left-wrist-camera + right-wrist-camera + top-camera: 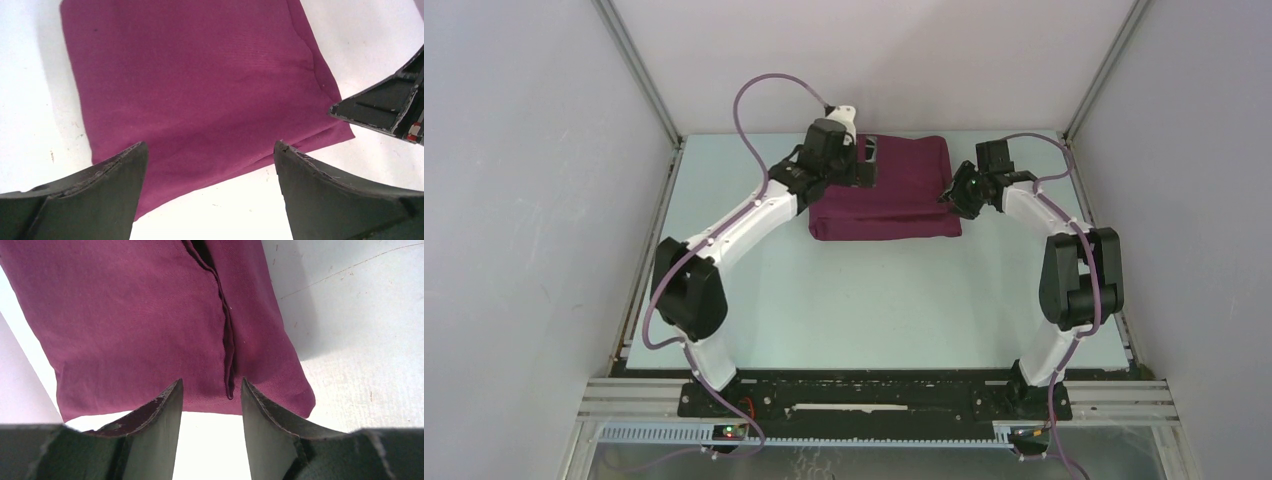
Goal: Open and lay out the surgical kit
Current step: Open the surgical kit at the center of the board.
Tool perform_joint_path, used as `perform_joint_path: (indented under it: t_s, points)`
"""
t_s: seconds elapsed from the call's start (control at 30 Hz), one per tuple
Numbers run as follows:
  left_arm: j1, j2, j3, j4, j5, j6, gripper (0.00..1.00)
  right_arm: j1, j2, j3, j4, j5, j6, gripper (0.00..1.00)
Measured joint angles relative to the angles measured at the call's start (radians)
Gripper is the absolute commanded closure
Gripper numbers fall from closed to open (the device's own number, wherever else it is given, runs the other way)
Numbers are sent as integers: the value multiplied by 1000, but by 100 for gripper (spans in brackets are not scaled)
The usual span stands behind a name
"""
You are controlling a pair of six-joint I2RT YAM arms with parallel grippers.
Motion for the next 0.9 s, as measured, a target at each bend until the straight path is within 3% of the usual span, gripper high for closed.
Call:
perform_joint_path:
  t_s: [0.37,0.6,0.9]
  points:
    - [-58,65,0,65,41,116,0,0,20,0,19,-9,22,60]
    - [-86,89,1,124,80,187,2,0,23,-5,21,-17,32,100]
    - [-114,166,6,169,207,290,16,-1,22,-1,24,-27,37,100]
